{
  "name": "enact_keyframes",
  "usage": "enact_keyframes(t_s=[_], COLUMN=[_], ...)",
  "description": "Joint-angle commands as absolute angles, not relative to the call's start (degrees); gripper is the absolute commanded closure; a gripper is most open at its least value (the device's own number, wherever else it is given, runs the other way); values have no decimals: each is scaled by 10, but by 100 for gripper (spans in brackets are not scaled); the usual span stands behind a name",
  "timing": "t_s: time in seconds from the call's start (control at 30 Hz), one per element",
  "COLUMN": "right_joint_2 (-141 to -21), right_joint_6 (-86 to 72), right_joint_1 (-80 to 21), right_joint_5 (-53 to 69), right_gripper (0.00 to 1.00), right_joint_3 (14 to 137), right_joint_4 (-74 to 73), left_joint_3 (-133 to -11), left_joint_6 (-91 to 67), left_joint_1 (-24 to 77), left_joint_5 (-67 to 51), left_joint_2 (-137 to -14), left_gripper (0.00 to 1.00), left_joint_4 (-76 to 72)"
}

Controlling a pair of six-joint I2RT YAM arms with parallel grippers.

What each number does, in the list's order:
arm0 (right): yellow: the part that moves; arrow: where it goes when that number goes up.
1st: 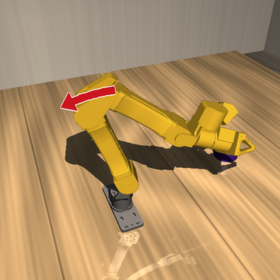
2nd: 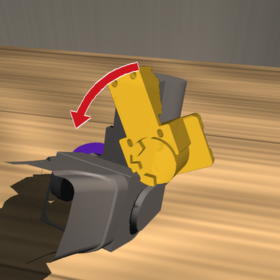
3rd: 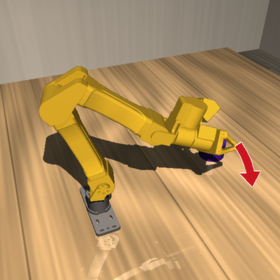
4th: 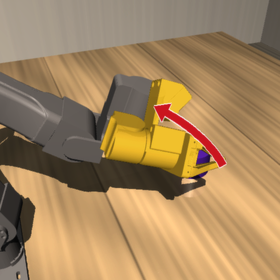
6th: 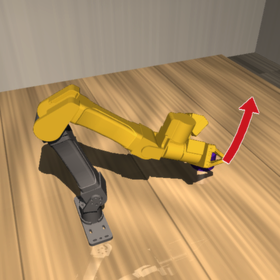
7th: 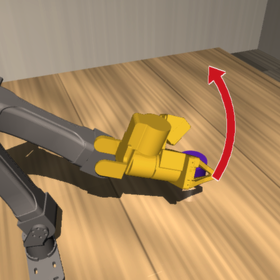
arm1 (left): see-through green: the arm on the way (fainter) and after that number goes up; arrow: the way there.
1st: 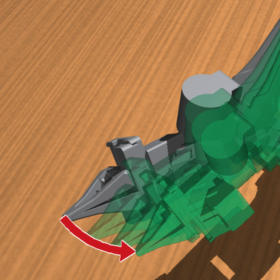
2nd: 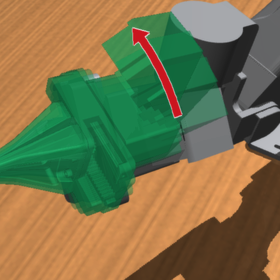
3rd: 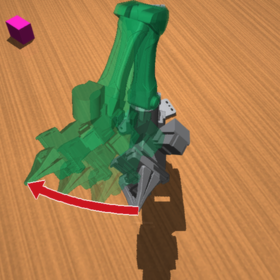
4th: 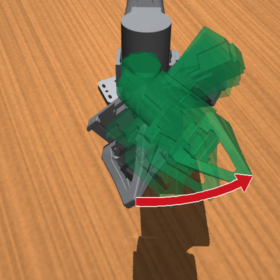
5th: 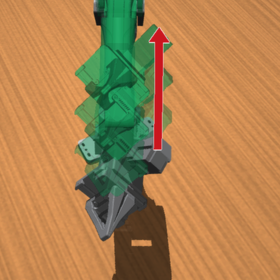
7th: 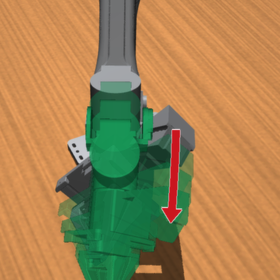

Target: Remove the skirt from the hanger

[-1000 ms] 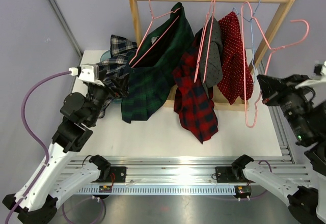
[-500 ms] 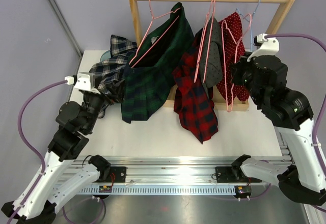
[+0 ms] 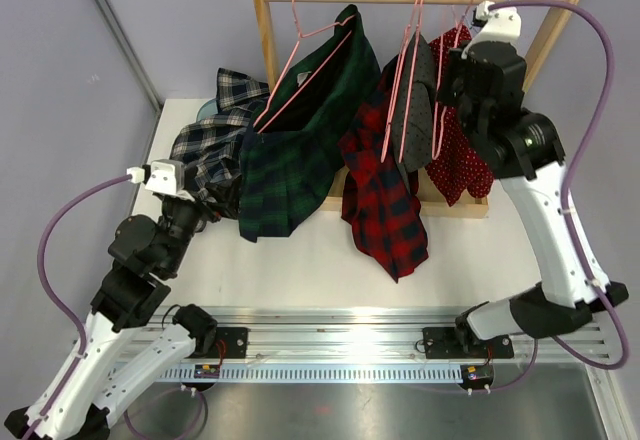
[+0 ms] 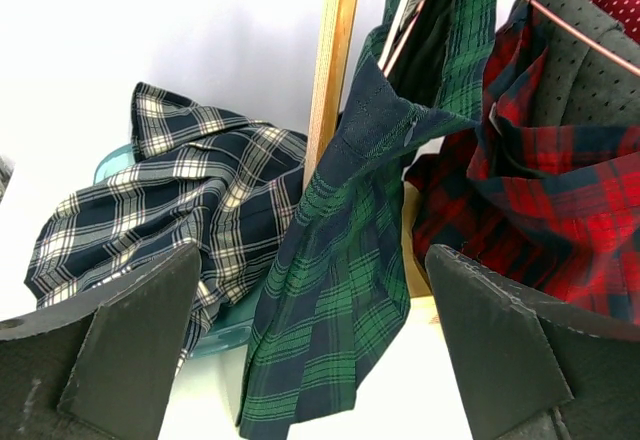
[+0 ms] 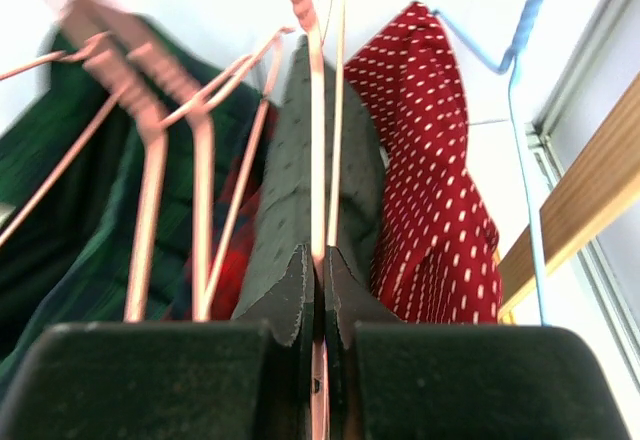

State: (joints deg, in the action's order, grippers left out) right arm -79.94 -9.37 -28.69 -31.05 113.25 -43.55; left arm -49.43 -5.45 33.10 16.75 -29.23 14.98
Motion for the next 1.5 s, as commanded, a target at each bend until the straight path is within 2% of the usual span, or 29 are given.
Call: enact_keyframes(t_s=[0.0, 0.2, 0.53, 0.57, 0.6, 0.67, 0.7, 0.87, 1.07, 1.13, 1.27, 1.37, 1.47], right_joint_2=[-836, -870, -810, -802, -797, -777, -769, -721, -707, -715, -743, -761, -786], right_joint_6=[-95, -125, -135, -135, -133, -129, -129, -144, -183, -192, -202, -214, -233], right_joint_1=[-234, -169, -161, -160, -160, -160, -160, -161, -161, -161, -161, -161, -163], right_joint_5=[-263, -193, -160, -163, -162, -170, -179, -172, 46, 116, 166, 192, 225], right_gripper=[100, 100, 99, 90, 46, 12, 2, 0, 4, 4, 6, 6, 8], right_joint_3=[1183, 1181, 1071, 1070, 1069, 1064, 1064, 1094, 1138, 1155, 1190, 1215, 1235], right_joint_4=[-407, -407, -394, -401, -404, -406, -406, -425, -421, -420, -431, -427, -415], left_joint_3=[-490, -490, -489, -489, -490, -490, -491, -495, -505, -507, -503, -513, -526], left_joint_6=[-62, -66, -69, -69, -67, -58, -55, -40, -12, -18, -55, -66, -80], left_joint_1=[334, 334, 335, 335, 336, 337, 337, 337, 329, 309, 232, 214, 215], left_joint_5=[167, 154, 136, 135, 135, 139, 141, 169, 186, 167, 79, 48, 25], left_joint_2=[-280, -272, -300, -307, -309, -327, -334, -378, -475, -511, -568, -604, -617], left_gripper=[1, 1, 1, 1, 1, 1, 1, 1, 1, 1, 1, 1, 14], left_joint_4=[150, 161, 137, 132, 127, 114, 111, 68, 3, -29, -80, -92, -91])
